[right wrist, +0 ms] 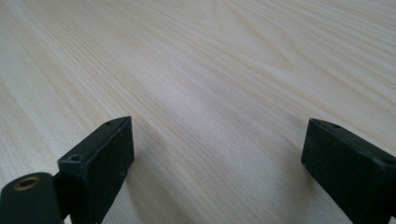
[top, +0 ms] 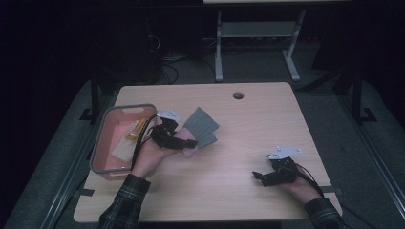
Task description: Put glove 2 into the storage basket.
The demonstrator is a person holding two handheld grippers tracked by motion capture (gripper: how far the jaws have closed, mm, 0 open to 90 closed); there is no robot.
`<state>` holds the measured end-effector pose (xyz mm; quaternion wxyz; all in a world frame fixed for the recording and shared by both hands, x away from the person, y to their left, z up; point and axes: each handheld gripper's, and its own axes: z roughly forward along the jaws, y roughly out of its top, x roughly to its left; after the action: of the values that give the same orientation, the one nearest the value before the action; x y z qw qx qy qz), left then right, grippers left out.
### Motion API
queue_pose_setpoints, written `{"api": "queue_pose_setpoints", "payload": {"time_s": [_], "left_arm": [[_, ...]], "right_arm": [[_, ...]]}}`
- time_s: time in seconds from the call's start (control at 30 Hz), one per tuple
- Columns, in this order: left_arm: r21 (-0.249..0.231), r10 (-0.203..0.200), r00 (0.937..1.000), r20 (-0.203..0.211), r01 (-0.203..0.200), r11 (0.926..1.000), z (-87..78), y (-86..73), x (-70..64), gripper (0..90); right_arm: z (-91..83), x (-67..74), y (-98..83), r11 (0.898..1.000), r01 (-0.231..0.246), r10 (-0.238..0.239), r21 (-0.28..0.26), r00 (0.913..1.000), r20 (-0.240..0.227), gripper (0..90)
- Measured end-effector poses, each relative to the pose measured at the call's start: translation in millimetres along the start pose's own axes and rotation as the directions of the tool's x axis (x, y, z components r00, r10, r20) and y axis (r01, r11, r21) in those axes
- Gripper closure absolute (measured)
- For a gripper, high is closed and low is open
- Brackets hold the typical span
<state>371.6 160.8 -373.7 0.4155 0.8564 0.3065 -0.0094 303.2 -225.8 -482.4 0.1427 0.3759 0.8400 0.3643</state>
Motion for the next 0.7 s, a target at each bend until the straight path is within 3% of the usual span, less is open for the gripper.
{"api": "queue_pose_setpoints", "payload": {"time_s": [0.5,0.7], "left_arm": [[-0.041,-0.05,0.9973,-0.054,0.048,0.998,-28.3,-7.9,21.9,58.7],[-0.069,-0.079,0.9925,-0.094,0.072,0.995,-46.3,-13.8,32.8,58.5]], "right_arm": [[0.0,0.0,0.0,1.0,-0.001,0.001,0.0,1.0,0.0,8.8],[0.0,0.0,0.0,1.0,-0.001,0.001,0.0,1.0,0.0,8.8]]}}
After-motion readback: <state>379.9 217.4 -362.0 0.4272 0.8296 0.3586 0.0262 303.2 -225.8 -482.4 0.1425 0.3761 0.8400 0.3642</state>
